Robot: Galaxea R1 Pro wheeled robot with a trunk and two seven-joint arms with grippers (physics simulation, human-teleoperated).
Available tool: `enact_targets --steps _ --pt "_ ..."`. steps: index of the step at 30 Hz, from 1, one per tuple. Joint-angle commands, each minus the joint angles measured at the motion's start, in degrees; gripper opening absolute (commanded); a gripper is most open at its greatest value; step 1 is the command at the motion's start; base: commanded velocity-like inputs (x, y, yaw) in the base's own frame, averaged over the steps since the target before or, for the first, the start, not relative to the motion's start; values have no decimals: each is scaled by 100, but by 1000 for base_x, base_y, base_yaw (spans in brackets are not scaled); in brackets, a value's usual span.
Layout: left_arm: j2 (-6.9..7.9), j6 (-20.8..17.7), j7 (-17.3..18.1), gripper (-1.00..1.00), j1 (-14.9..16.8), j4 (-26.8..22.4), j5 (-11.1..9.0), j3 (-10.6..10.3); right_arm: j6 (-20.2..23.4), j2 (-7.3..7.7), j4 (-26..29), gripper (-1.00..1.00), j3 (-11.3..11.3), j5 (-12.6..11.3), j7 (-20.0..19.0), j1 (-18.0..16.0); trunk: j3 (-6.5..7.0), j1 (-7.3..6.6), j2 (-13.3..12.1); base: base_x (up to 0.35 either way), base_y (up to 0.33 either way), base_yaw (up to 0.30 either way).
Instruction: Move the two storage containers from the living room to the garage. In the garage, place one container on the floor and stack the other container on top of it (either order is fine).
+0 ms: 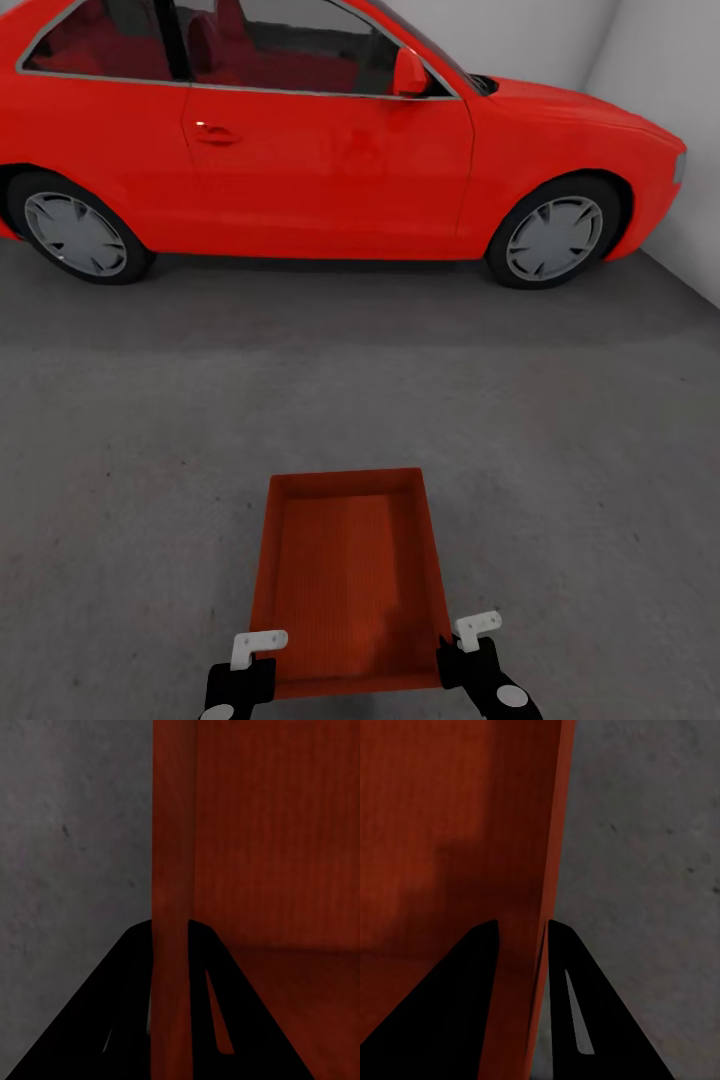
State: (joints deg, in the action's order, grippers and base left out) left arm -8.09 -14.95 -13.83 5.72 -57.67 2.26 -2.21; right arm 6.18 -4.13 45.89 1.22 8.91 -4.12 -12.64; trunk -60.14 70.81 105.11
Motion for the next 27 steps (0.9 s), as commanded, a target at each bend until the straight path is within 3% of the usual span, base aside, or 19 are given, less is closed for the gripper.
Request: enact_targets --steps 1,10,27 --pt "-123 -26 116 -100 -1 2 -419 -16 -258 -8 34 -100 -52 -328 210 -2 -23 22 43 0 0 0" --pt "-123 -26 114 -100 -1 2 -419 -16 -258 -8 34 -100 -52 -328 210 -2 -184 220 404 0 0 0" --pt "-123 -26 114 -100 -1 2 -419 -16 -253 -8 34 -100 -52 -328 210 -2 -184 220 404 0 0 0"
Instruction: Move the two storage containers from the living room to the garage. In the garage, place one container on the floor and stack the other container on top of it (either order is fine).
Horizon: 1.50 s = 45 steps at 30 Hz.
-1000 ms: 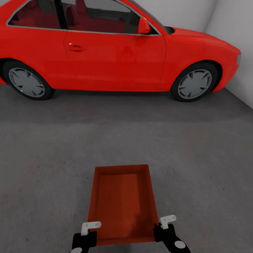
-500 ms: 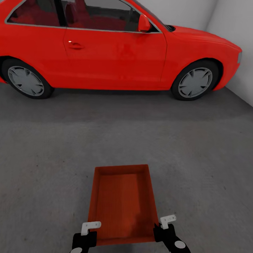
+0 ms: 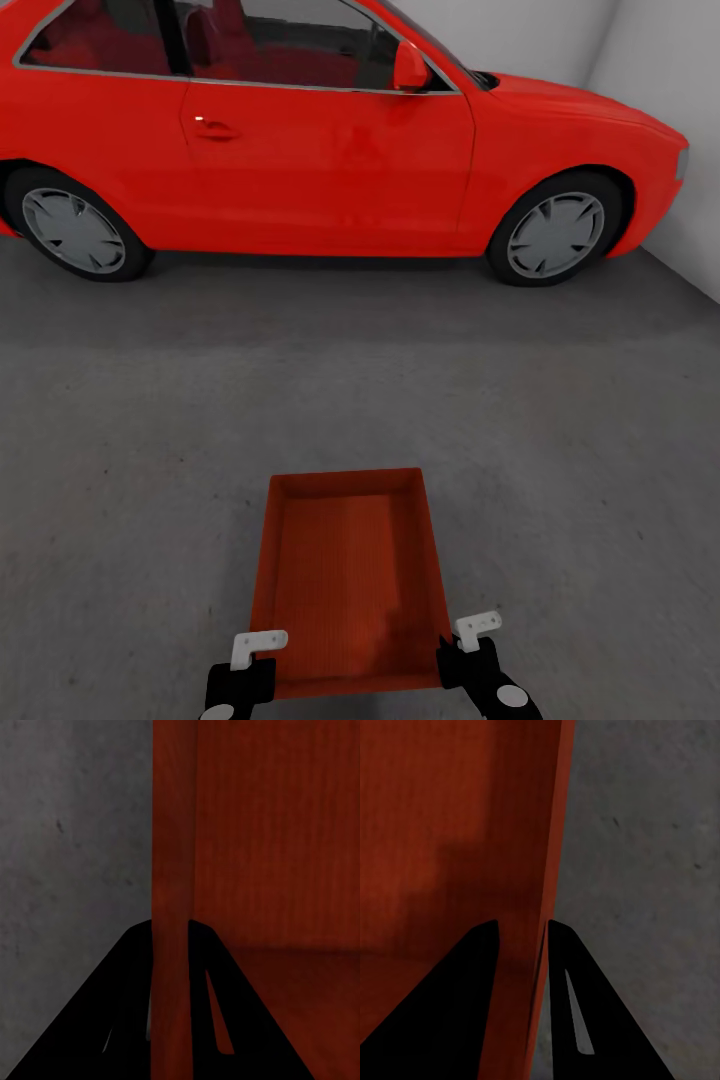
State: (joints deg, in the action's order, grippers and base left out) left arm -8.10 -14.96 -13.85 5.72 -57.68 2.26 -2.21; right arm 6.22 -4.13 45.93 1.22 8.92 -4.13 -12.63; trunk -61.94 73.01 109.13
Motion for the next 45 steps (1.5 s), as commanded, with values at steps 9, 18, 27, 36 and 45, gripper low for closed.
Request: enact_targets --steps 9,18,27,36,45 --pt "-122 -24 114 -100 -1 2 -419 -16 -253 -9 30 -100 -52 -330 217 -2 -4 -1 2 0 0 0" --pt "-122 -24 112 -100 -1 2 -419 -16 -257 -9 30 -100 -52 -330 211 -2 -4 -1 2 0 0 0" --pt "-122 -24 115 -100 -1 2 -419 -16 -255 -9 30 -100 -52 -330 211 -2 -94 109 202 0 0 0" --pt "-122 -24 112 -100 -1 2 -419 -16 -257 -9 30 -100 -52 -330 211 -2 -255 307 563 0 0 0" --pt "-122 -24 113 -100 -1 2 -419 -16 -260 -9 30 -100 -52 -329 211 -2 -417 505 924 0 0 0"
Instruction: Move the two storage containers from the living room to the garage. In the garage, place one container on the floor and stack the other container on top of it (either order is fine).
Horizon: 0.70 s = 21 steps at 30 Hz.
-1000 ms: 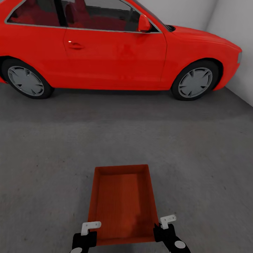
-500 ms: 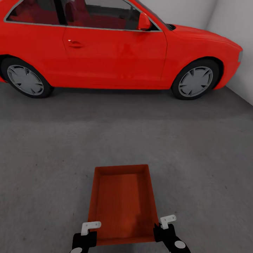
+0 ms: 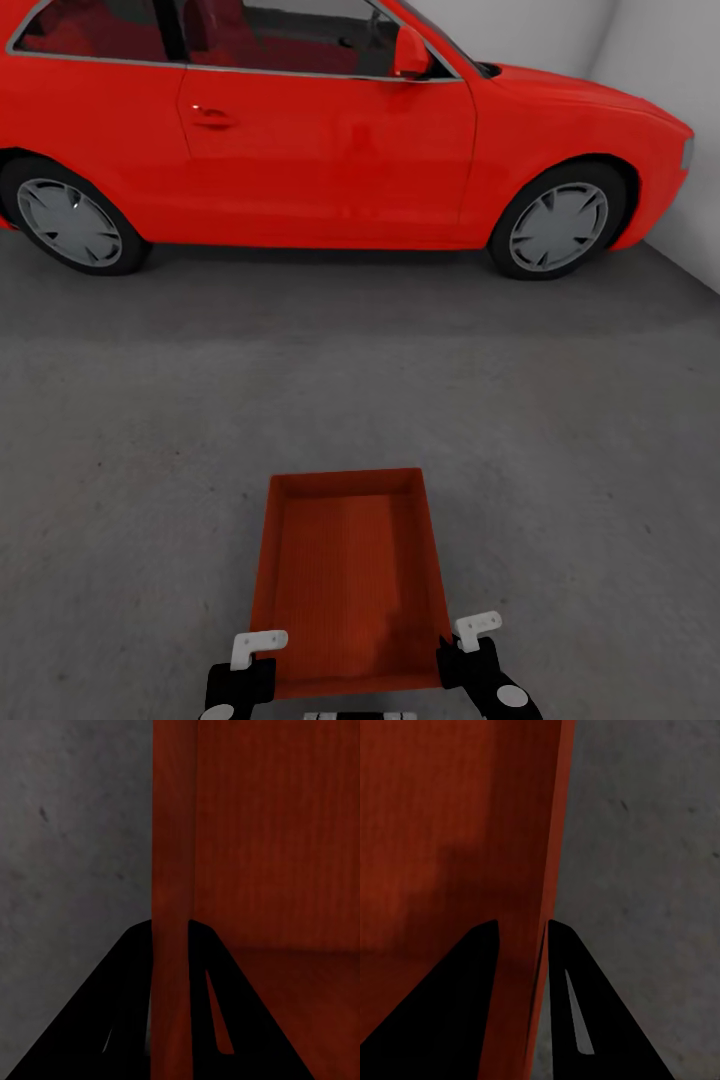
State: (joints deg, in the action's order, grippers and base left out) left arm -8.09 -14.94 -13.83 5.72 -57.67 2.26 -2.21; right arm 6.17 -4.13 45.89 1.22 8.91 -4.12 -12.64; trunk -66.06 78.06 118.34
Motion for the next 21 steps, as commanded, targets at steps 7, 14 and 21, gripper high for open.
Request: enact_targets --steps 7,14,21 --pt "-123 -26 109 -100 -1 2 -419 -16 -252 -8 35 -100 -50 -328 210 -2 -130 154 284 0 0 0" --pt "-123 -26 112 -100 -1 2 -419 -16 -251 -8 35 -100 -51 -328 210 -2 -256 307 565 0 0 0" --pt "-123 -26 110 -100 -1 2 -419 -16 -254 -8 35 -100 -52 -328 210 -2 -382 461 845 0 0 0"
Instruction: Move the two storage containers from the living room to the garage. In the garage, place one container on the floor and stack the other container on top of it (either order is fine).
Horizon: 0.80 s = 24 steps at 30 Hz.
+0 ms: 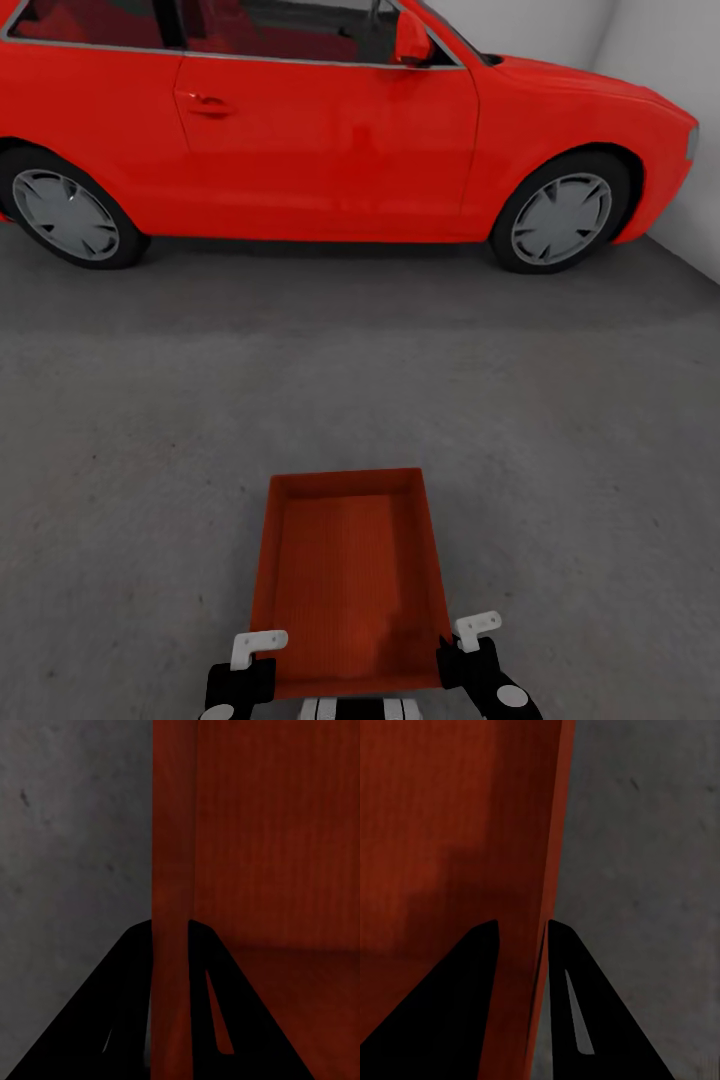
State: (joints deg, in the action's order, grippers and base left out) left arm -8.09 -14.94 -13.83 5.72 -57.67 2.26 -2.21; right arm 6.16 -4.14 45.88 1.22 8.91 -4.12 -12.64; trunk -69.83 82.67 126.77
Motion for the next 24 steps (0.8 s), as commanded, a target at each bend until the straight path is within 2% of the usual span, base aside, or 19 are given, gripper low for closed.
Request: enact_targets --steps 1,17,24 --pt "-123 -26 110 -100 -1 2 -417 -16 -252 -8 35 -100 -52 -328 210 -2 -23 22 43 0 0 0" --pt "-123 -27 109 -100 -1 2 -417 -16 -249 -8 35 -100 -51 -328 210 -2 -310 373 685 0 0 0" --pt "-123 -27 110 -100 -1 2 -419 -16 -250 -8 35 -100 -47 -328 210 -2 -310 373 685 0 0 0"
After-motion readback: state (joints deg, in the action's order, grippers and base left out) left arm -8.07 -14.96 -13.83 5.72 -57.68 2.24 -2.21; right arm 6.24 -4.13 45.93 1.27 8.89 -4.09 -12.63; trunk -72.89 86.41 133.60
